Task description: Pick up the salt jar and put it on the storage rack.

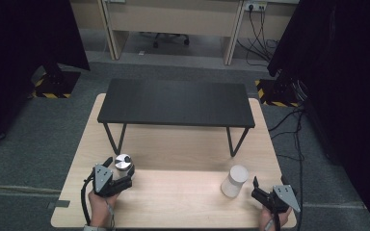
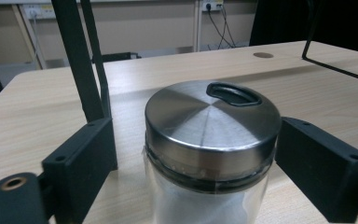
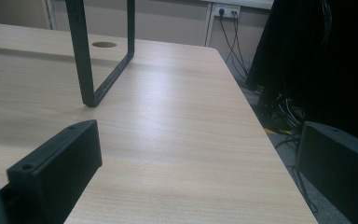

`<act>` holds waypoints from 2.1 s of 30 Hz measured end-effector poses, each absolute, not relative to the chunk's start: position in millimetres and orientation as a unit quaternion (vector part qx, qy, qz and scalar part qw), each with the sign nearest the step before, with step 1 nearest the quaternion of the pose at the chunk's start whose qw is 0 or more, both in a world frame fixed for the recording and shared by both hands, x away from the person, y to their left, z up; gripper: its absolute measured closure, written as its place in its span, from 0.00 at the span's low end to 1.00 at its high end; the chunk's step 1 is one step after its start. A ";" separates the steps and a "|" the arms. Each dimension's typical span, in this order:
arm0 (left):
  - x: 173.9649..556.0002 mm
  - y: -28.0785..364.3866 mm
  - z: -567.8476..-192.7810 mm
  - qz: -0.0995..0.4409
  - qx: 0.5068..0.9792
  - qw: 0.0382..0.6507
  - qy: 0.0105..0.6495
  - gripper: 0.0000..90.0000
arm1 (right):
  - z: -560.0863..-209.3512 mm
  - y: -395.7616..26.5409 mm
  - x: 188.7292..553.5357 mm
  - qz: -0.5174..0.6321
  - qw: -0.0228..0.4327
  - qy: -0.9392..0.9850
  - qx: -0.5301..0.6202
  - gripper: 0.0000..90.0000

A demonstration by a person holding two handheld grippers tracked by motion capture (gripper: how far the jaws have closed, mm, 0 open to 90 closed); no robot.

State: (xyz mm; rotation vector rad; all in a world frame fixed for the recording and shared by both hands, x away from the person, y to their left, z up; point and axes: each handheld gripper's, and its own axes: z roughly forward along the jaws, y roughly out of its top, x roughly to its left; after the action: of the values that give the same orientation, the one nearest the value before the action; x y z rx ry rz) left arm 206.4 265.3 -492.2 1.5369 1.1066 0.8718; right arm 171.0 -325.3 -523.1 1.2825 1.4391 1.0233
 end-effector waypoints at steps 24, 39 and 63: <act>203.6 256.0 -498.5 0.376 0.621 0.511 0.460 0.29 | -522.1 -325.2 172.2 0.413 0.460 0.592 0.518 0.00; 204.5 258.9 -501.3 0.372 0.621 0.519 0.454 0.36 | -521.6 -325.1 172.6 0.411 0.460 0.594 0.516 0.00; 199.0 246.1 -483.4 0.371 0.616 0.499 0.483 0.38 | -522.8 -324.5 171.7 0.414 0.463 0.581 0.526 0.00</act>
State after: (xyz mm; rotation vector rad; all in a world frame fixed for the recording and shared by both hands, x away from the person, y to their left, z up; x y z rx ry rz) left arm 199.0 246.1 -483.4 1.4899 1.1697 0.8985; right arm 171.7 -324.5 -522.8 1.2933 1.4292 1.0179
